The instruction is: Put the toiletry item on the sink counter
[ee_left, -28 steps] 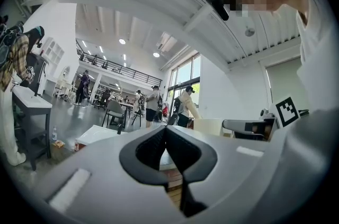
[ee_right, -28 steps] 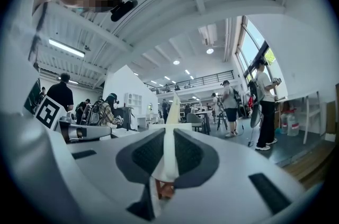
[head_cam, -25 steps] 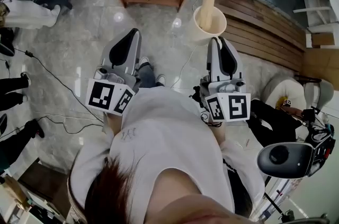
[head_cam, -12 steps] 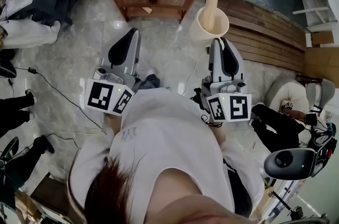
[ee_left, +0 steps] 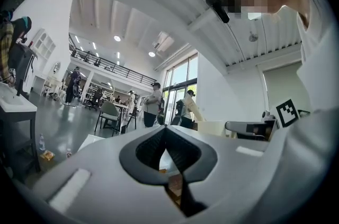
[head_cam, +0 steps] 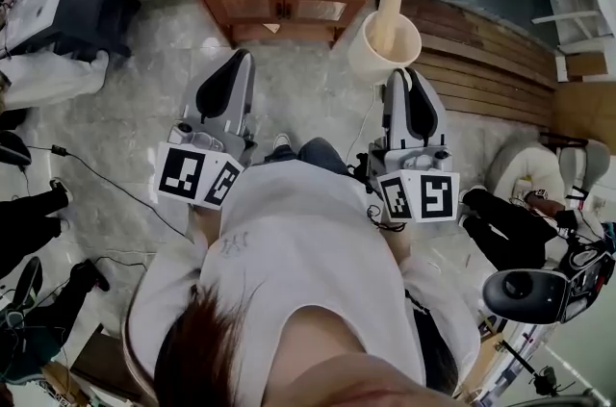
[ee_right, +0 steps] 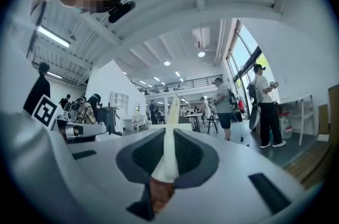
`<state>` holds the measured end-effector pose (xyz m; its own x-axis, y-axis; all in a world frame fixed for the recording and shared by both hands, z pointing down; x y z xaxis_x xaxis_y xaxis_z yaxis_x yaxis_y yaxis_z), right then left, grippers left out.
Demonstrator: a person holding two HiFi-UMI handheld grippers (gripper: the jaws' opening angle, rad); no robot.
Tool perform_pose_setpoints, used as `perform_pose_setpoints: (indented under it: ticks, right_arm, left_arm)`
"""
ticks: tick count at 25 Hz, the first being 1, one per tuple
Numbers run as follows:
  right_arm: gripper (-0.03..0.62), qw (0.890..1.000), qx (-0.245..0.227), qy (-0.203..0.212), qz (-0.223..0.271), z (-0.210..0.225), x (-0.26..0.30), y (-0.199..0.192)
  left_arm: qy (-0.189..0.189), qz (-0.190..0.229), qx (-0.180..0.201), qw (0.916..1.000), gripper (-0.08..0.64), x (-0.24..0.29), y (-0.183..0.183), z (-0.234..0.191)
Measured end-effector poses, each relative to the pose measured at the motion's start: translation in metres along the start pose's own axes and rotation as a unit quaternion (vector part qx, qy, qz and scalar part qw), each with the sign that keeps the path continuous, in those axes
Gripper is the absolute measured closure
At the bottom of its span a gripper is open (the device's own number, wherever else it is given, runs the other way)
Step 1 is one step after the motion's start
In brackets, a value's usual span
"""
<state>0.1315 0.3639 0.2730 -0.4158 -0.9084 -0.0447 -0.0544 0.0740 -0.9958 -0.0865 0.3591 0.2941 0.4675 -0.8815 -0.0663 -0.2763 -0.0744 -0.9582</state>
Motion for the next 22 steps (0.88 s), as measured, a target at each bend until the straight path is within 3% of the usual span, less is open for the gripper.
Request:
perform_pose_setpoints:
  ticks: [12,22]
  right_arm:
    - [0.545,0.999,0.009,0.032,-0.012,0.015,0.057,-0.013]
    - [0.545,0.998,0.008,0.07,-0.003,0.061,0.137,-0.018]
  left_arm:
    - [0.039,-0.008,-0.013,0.9991,0.575,0.03,-0.005,-0.034]
    - [0.083,0.013,-0.011,0.9964,0.575,0.101,0.005,-0.069]
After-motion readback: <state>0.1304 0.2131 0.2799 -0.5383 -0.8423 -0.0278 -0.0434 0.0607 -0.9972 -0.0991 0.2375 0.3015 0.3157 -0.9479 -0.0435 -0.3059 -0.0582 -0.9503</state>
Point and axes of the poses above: the fingertips, and each gripper's own axes: x forward along the fingers, z to its right, y out of its top, the point moved 2 cm from there along -x, backward along the fingers, and after that the axes turned 6 degrees about -x, right-handed, at the moved point
